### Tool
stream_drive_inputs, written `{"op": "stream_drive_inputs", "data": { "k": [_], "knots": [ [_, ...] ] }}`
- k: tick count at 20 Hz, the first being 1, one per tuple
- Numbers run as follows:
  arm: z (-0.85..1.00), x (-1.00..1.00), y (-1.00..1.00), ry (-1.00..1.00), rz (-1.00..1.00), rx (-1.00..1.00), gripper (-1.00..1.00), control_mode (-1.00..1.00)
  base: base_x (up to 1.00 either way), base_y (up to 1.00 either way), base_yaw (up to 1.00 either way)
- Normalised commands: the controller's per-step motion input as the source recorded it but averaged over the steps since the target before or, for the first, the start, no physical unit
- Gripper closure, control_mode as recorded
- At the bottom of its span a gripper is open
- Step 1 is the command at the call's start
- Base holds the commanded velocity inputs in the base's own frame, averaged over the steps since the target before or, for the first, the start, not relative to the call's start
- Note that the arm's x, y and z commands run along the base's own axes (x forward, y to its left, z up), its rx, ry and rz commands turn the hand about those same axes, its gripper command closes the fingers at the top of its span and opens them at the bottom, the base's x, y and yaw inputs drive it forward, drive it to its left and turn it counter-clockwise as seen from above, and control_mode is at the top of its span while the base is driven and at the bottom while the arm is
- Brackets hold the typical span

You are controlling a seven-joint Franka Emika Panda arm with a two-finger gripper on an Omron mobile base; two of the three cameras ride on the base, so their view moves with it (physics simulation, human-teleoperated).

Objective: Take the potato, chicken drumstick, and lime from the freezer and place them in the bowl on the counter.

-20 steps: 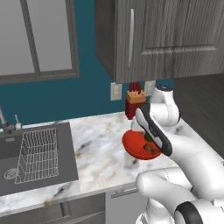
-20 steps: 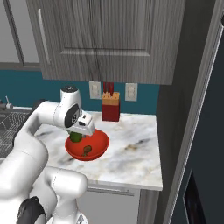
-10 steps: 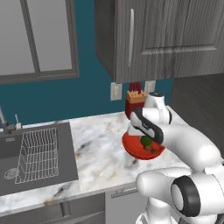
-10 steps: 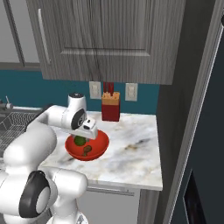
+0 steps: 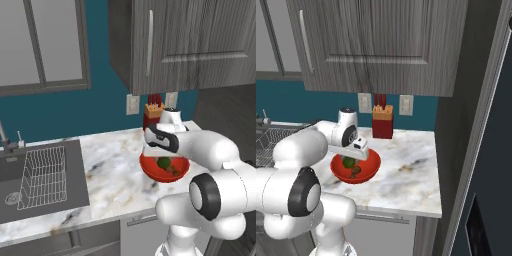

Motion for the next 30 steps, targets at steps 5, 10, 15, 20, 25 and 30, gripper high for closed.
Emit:
{"op": "stream_drive_inputs", "data": {
  "k": [5,10,15,20,25,30],
  "knots": [
    [-0.25,0.15,0.02,0.08,0.0,0.0,1.0,-1.0,0.0,0.0,0.0],
    [-0.2,0.08,0.07,0.08,0.0,0.0,-1.0,-1.0,0.0,0.0,0.0],
    [0.0,0.0,0.0,0.0,0.0,0.0,-1.0,-1.0,0.0,0.0,0.0],
    [0.0,-0.1,0.0,-0.09,0.0,0.0,-1.0,-1.0,0.0,0.0,0.0],
    [0.04,-0.39,0.0,-0.22,0.0,0.0,-1.0,-1.0,0.0,0.0,0.0],
    [0.18,-0.44,0.0,-0.25,0.0,0.0,-1.0,-1.0,0.0,0.0,0.0]
  ]
}}
